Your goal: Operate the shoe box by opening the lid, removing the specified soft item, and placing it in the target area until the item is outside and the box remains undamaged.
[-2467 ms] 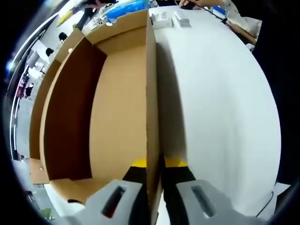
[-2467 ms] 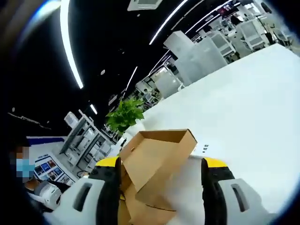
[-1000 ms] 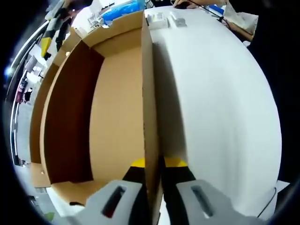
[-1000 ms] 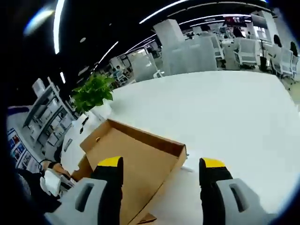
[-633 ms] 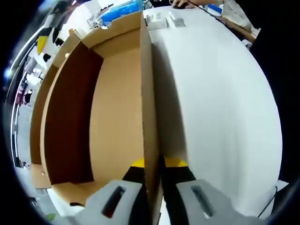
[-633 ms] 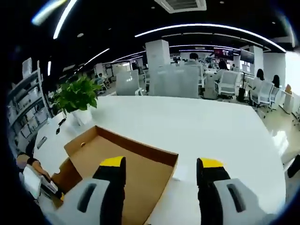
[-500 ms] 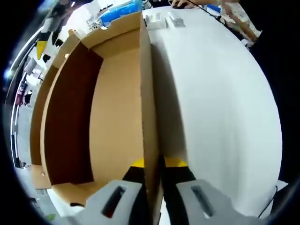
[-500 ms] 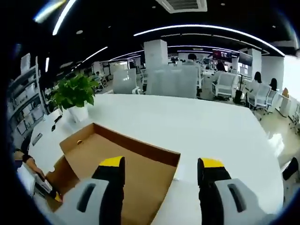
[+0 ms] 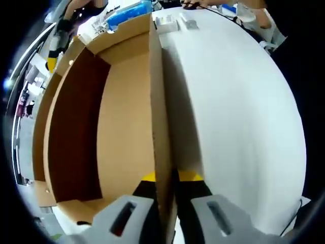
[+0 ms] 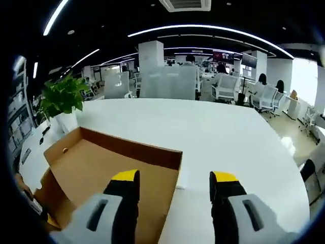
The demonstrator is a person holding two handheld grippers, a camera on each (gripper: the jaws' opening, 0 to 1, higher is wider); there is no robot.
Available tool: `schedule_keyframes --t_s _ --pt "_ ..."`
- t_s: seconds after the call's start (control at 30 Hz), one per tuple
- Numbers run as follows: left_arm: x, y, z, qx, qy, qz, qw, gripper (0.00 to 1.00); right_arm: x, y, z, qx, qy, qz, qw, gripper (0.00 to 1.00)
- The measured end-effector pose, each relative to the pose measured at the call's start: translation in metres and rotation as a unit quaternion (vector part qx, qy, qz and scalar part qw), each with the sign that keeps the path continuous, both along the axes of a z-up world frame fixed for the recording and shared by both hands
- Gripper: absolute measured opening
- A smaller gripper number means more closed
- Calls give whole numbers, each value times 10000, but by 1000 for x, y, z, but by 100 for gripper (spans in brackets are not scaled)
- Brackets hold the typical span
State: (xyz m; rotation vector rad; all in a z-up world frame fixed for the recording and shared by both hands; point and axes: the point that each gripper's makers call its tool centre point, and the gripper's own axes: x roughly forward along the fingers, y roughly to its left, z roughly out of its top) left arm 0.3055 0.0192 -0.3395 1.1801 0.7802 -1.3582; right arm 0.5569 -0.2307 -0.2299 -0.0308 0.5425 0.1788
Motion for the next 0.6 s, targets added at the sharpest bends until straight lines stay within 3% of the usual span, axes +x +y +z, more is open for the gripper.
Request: schedule_keyframes --t_s 0.17,0.43,0.6 --pt "-1 -1 0 6 -20 -74 10000 4 2 2 -4 46 55 -92 9999 46" --pt "-1 -1 -2 -15 23 -129 9999 4 -3 -2 -20 -138 144 -405 9990 41" --pt "-2 -1 -2 -14 19 -140 9999 4 -5 -2 -20 -74 84 -485 9988 26"
